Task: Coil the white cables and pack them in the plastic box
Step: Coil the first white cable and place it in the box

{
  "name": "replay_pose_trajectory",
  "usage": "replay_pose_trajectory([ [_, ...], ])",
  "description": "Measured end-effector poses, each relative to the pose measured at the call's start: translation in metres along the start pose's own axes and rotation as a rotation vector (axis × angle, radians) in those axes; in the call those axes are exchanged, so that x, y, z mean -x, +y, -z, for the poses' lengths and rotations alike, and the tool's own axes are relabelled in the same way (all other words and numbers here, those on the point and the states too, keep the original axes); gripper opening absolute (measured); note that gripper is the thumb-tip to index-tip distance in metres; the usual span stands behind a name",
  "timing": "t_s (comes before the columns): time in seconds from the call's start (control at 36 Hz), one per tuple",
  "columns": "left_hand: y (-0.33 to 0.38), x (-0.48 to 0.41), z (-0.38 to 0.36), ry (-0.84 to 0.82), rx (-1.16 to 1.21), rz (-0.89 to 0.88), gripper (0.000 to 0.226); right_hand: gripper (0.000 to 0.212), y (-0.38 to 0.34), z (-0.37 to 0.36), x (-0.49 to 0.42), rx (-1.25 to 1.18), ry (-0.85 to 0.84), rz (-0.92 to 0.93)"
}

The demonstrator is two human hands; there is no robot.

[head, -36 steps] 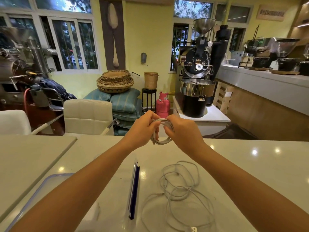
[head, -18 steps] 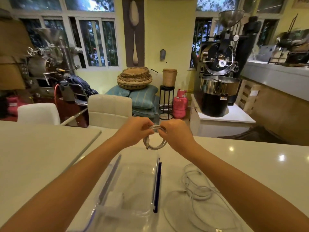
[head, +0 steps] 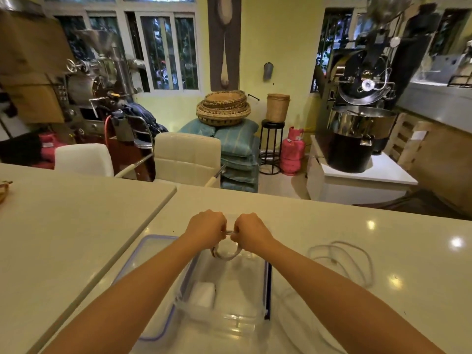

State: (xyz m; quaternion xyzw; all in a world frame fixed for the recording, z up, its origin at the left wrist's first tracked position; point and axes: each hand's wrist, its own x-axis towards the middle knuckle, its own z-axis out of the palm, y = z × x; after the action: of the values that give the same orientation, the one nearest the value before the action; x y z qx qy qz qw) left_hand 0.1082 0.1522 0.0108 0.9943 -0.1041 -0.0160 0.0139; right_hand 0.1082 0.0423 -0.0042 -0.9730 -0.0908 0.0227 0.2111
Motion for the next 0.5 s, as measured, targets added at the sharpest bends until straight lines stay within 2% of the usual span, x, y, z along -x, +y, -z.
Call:
replay_pose_trajectory([
  [0.19,0.008,-0.006,-0.013,-0.024,-0.308,-0.094,0.023,0.020,-0.006,-0.013,-0.009,0.027,-0.060,-0.034],
  [0.42,0.008,-0.012,-0.017,-0.044,-0.407,-0.088,0.020,0.022,-0.008,-0.020,-0.018,-0.006,-0.055,-0.088],
  [0.5,0.009,-0.013,-0.017,-0.051,-0.423,-0.098,0.021,0.023,-0.008,-0.016,-0.017,0.002,-0.104,-0.092],
])
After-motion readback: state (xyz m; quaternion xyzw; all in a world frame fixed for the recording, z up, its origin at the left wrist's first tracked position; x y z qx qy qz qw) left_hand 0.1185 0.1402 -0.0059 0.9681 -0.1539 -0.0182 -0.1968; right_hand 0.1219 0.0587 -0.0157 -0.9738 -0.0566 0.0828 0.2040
